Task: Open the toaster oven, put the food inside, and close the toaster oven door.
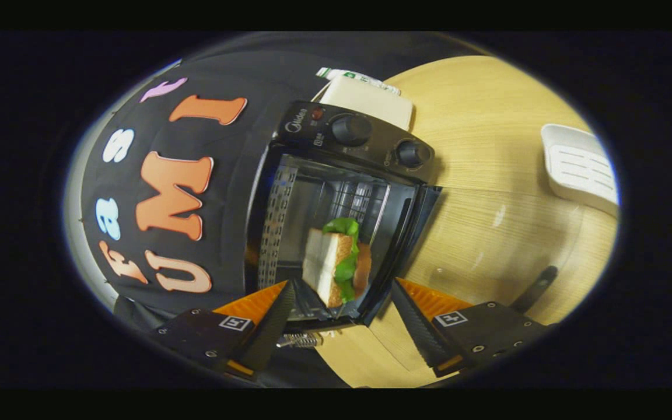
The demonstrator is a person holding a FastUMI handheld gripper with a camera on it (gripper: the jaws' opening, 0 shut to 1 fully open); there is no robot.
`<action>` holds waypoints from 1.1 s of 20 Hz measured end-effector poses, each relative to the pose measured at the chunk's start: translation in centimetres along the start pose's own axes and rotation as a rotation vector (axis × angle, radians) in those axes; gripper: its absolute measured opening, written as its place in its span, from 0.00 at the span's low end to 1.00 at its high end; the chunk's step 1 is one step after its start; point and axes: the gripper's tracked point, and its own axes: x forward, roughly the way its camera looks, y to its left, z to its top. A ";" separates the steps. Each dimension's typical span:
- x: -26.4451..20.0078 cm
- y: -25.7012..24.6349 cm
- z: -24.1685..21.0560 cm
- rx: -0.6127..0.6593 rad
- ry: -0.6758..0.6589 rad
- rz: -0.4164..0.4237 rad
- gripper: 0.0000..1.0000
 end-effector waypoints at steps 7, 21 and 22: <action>-8.3 -1.1 -1.8 -0.519 0.083 0.007 0.98; -8.8 -14.4 -5.0 -1.148 0.210 -0.281 0.99; -8.3 -14.7 -5.3 -1.158 0.223 -0.288 0.99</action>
